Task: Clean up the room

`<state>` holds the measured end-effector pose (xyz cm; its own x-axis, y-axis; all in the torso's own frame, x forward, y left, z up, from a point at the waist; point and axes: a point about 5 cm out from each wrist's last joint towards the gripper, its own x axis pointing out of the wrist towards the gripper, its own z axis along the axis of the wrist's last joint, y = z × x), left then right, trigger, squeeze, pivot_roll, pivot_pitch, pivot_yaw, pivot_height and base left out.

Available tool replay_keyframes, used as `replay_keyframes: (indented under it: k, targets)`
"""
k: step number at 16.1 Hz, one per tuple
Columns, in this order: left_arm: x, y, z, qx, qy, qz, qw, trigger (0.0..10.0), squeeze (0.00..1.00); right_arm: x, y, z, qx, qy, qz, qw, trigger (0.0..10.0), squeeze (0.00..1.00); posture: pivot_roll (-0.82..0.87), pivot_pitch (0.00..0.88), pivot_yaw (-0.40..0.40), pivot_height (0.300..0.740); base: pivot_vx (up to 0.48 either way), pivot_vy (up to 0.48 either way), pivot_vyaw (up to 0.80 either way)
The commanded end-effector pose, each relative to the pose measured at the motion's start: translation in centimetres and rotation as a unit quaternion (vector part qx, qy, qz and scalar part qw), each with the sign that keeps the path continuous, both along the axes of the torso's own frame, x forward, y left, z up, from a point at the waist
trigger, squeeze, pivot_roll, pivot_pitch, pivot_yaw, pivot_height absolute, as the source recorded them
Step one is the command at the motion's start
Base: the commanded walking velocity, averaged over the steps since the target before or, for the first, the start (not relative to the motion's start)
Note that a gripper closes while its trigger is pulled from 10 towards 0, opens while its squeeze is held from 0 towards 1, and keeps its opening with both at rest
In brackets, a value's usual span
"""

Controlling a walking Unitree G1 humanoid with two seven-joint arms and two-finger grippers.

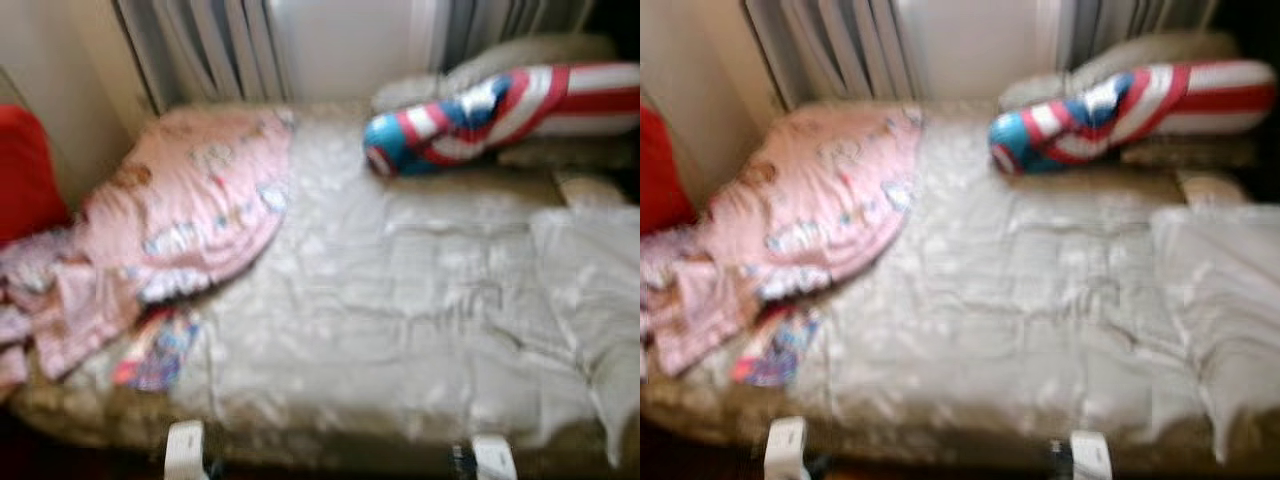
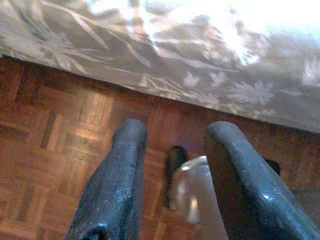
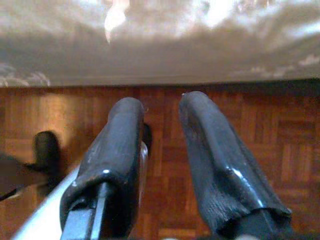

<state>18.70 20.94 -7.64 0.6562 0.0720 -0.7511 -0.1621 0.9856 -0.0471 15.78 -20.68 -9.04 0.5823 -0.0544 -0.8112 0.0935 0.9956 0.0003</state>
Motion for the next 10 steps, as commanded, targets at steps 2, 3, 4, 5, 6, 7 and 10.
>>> replay_keyframes:
  k: [2, 3, 4, 5, 6, 7, 10]
  targets:
    - [-0.4, 0.9, 0.0, 0.01, 0.006, 0.006, 1.0, 10.0, 0.0, 0.4, 1.5, -0.1, 0.012, -0.002, 0.005, 1.0, 10.0, 0.0, 0.0, 0.061, 0.02, 0.74, 0.0, 0.352, 0.0]
    - [-0.4, 0.9, 0.0, 0.01, 0.006, 0.006, 1.0, 10.0, 0.0, 0.5, 2.0, -0.1, 0.01, 0.002, 0.014, 1.0, 10.0, 0.0, -0.01, 0.06, 0.019, 0.74, 0.0, 0.352, 0.0]
    - [-0.4, 0.9, 0.0, 0.01, 0.005, 0.006, 1.0, 10.0, 0.0, 0.6, 2.3, -0.1, 0.01, 0.003, 0.016, 1.0, 10.0, 0.0, 0.0, 0.06, 0.019, 0.74, 0.0, 0.352, 0.0]
    - [-0.4, 0.9, 0.0, 0.009, 0.005, 0.006, 1.0, 10.0, 0.0, 0.6, 2.4, -0.1, 0.011, 0.002, 0.015, 1.0, 10.0, 0.0, -0.01, 0.059, 0.018, 0.74, 0.0, 0.356, 0.0]
    - [-0.3, 0.9, 0.0, 0.009, 0.005, 0.006, 1.0, 10.0, 0.0, 0.7, 2.4, -0.1, 0.011, 0.002, 0.015, 1.0, 10.0, 0.0, -0.01, 0.058, 0.017, 0.74, 0.0, 0.356, 0.0]
    - [-0.3, 0.8, 0.0, 0.008, 0.005, 0.006, 1.0, 10.0, 0.0, 0.7, 2.4, -0.1, 0.011, 0.001, 0.014, 1.0, 10.0, 0.0, -0.01, 0.058, 0.015, 0.74, 0.0, 0.352, 0.0]
    - [-0.3, 0.6, 0.0, 0.006, 0.004, 0.007, 1.0, 10.0, 0.0, 0.7, 1.9, 0.0, 0.007, 0.0, 0.015, 1.0, 10.0, 0.0, -0.01, 0.055, 0.009, 0.74, 0.0, 0.356, 0.0]
